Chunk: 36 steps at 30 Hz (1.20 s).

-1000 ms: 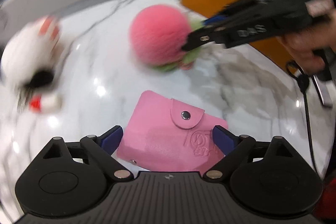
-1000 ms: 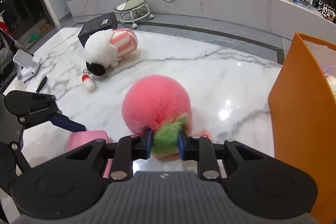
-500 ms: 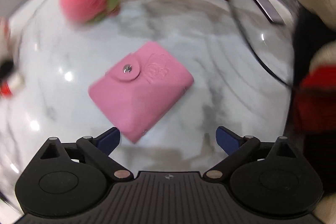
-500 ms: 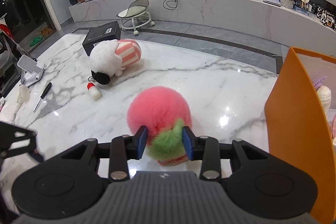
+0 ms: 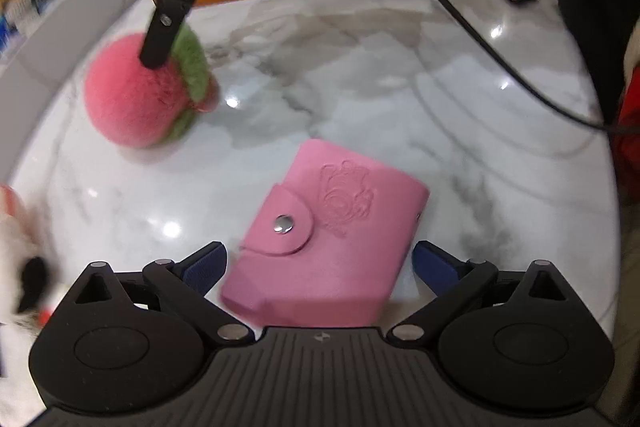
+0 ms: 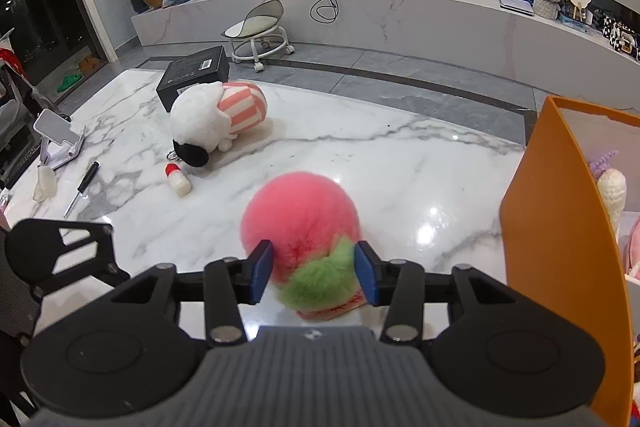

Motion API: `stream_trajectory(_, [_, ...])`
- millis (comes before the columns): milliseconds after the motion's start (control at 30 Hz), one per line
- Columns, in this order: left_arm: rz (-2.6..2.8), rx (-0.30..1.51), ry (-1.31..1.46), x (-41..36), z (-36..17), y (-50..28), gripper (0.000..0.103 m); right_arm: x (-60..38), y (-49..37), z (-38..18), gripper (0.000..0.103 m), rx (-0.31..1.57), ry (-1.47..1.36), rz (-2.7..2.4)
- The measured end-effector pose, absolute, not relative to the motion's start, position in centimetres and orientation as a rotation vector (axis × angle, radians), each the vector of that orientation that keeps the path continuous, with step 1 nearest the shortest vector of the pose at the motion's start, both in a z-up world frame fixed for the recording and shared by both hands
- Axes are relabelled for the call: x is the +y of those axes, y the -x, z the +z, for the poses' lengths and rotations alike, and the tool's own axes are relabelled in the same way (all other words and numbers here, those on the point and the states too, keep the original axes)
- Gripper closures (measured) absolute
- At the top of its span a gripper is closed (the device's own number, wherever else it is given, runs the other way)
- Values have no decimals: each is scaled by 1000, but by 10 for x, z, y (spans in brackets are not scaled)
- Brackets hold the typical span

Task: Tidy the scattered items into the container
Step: 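Grasp the pompom's green leaves with the right tool while the left tool grasps the pink wallet, then lift and carry the pompom and wallet over the orange-rimmed box with both tools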

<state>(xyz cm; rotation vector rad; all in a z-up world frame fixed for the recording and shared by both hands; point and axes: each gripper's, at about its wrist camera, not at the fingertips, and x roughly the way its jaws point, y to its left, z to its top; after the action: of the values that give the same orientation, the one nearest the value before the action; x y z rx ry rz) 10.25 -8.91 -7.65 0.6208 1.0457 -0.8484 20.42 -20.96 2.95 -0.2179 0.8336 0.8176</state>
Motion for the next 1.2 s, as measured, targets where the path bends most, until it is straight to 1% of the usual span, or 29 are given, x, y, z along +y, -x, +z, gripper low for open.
stream_trajectory(33, [-851, 1051, -607, -91, -79, -104, 0, -209, -204, 29, 44, 825, 220, 819])
stream_trajectory(100, [-856, 1061, -580, -95, -85, -108, 0, -209, -204, 29, 28, 806, 225, 821])
stream_trajectory(267, [-818, 1052, -553, -101, -85, -102, 0, -204, -207, 22, 26, 800, 226, 838])
stream_trajectory(433, [-743, 1053, -448, -87, -70, -97, 0, -195, -209, 6, 26, 811, 226, 863])
stream_trajectory(467, [-721, 1062, -409, -82, -69, -101, 0, -193, -208, 3, 25, 806, 228, 869])
stream_trajectory(500, [-699, 1069, -372, -77, -68, -104, 1, -191, -207, -1, 20, 796, 233, 872])
stream_trajectory(533, [-681, 1072, -356, -73, -68, -106, 1, -190, -206, -3, 18, 786, 238, 870])
stream_trajectory(633, [-627, 1081, -309, -64, -67, -112, 2, -185, -206, -12, 17, 773, 248, 867])
stream_trajectory(667, [-617, 1084, -299, -62, -67, -113, 2, -184, -206, -15, 18, 775, 252, 864])
stream_trajectory(733, [-610, 1083, -288, -59, -67, -113, 3, -183, -206, -21, 28, 779, 266, 855])
stream_trajectory(767, [-605, 1083, -281, -58, -66, -114, 3, -183, -207, -23, 35, 779, 271, 851])
stream_trajectory(800, [-599, 1082, -275, -58, -66, -114, 3, -183, -206, -23, 43, 771, 277, 849])
stream_trajectory(833, [-593, 1081, -268, -57, -65, -115, 3, -184, -208, -22, 49, 775, 272, 850])
stream_trajectory(867, [-581, 1079, -258, -55, -65, -115, 3, -185, -209, -21, 58, 780, 265, 852])
stream_trajectory(900, [-567, 1074, -246, -53, -63, -116, 4, -186, -211, -20, 61, 785, 258, 853])
stream_trajectory(1000, [-534, 1060, -207, -47, -58, -119, 4, -191, -213, -17, 67, 790, 235, 846])
stream_trajectory(1200, [-513, 1059, -191, -40, -59, -121, 4, -193, -212, -8, 69, 783, 223, 849])
